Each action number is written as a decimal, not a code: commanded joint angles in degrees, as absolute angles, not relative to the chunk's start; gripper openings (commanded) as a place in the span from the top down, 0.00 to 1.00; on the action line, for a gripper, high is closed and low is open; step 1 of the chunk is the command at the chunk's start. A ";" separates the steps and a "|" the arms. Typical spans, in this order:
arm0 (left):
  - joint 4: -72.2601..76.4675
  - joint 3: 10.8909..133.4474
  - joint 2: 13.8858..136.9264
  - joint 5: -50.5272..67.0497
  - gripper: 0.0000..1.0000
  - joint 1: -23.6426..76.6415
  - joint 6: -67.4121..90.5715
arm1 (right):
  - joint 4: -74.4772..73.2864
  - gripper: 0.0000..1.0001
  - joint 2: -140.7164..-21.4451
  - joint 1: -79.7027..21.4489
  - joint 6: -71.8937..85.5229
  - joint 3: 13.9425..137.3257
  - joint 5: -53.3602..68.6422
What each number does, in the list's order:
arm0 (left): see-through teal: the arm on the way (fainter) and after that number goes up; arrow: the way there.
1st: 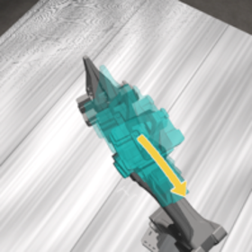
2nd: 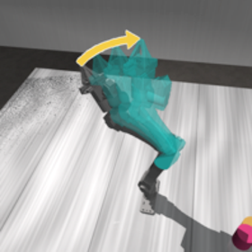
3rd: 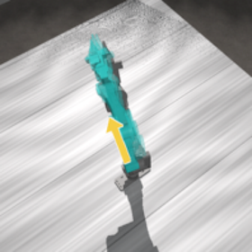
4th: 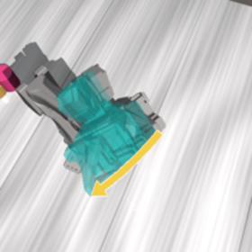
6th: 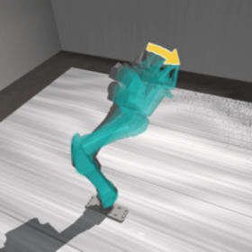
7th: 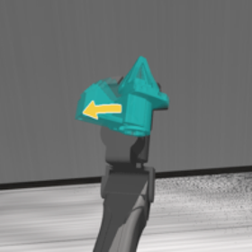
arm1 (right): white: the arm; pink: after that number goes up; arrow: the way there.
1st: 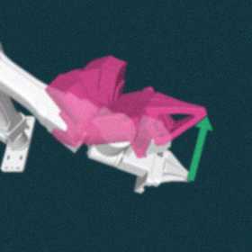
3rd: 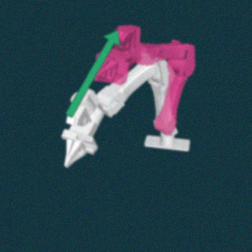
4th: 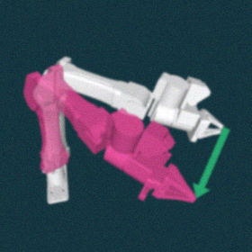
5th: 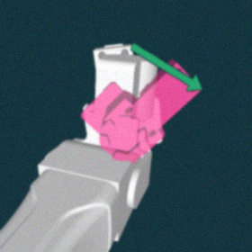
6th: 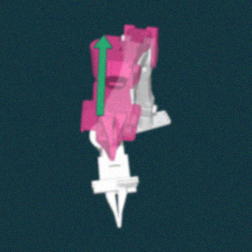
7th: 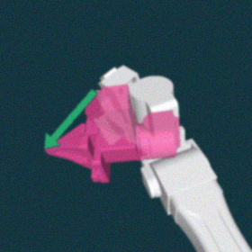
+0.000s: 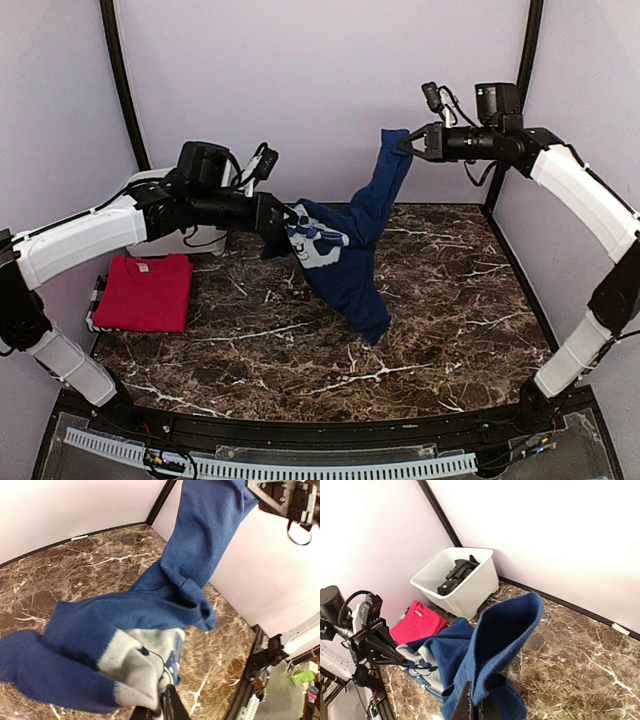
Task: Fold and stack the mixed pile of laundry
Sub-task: Adjust the crumpled T-shirt at the center of the board.
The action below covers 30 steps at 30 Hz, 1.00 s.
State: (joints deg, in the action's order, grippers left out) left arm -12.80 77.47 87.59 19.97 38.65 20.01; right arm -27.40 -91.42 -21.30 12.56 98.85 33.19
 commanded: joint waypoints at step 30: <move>-25.02 53.70 88.87 -4.67 0.39 26.18 32.34 | -26.25 1.00 -57.39 -18.00 17.10 51.53 24.08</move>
